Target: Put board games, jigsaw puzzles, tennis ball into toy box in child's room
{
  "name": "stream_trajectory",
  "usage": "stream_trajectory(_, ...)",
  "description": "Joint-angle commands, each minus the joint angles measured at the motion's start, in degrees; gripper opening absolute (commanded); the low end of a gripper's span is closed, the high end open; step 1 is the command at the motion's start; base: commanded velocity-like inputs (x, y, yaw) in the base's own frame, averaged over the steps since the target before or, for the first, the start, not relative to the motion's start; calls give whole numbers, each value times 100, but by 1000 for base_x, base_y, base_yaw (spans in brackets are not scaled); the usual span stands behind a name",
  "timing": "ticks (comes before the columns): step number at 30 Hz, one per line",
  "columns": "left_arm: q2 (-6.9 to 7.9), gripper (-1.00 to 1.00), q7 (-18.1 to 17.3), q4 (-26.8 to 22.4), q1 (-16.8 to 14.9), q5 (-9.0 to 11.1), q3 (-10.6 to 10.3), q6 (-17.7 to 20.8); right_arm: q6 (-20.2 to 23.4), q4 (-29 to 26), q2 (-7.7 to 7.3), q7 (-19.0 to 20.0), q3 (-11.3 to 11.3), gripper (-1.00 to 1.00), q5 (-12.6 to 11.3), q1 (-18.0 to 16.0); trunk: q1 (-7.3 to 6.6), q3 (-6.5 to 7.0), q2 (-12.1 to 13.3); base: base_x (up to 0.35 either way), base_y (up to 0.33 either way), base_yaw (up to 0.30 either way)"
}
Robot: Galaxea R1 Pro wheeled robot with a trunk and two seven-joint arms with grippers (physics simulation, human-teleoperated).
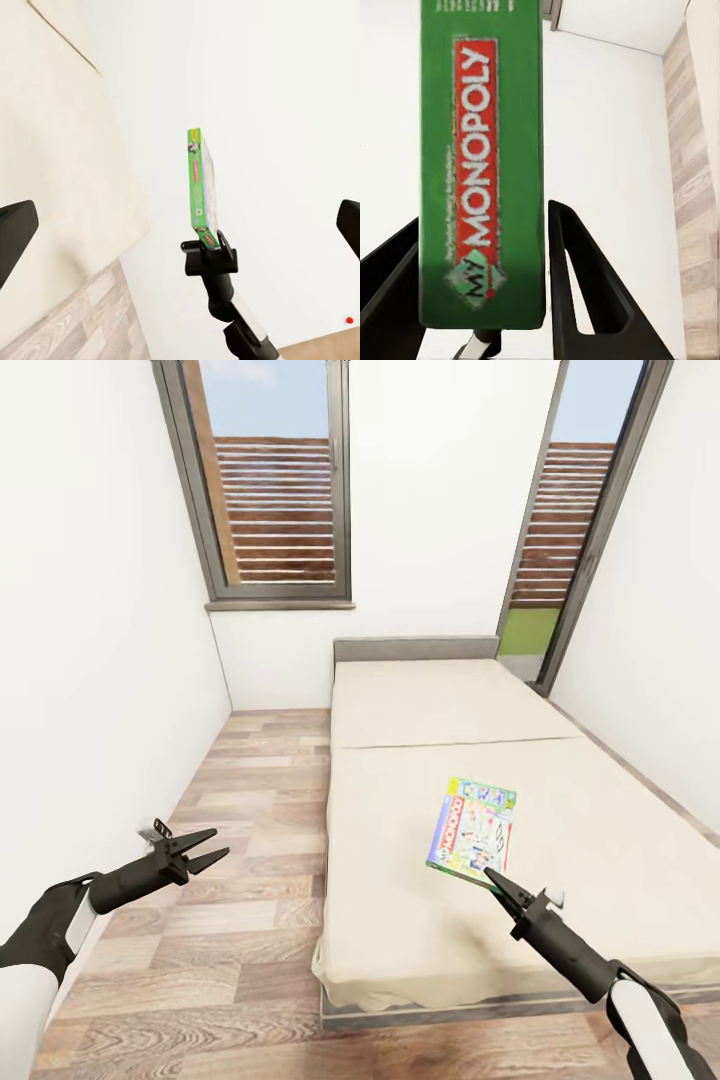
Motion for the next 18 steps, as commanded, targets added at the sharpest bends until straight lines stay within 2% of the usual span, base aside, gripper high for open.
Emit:
stream_trajectory(1,0,100,-24,0,-2,-7,2,59,36,3,-2,5,-8,-100,7,-3,-23,14,39,0,0,0)
stream_trajectory(8,-90,100,-24,0,-2,-14,-35,57,362,52,-4,58,-45,-100,10,-2,-177,139,320,0,0,0)
stream_trajectory(14,-178,100,-24,0,-2,-16,-42,56,486,52,4,113,-409,-100,23,-2,-309,247,561,0,0,0)
stream_trajectory(18,-307,100,-24,129,94,28,-7,-72,358,18,133,239,-532,-100,-114,128,-308,246,559,0,0,0)
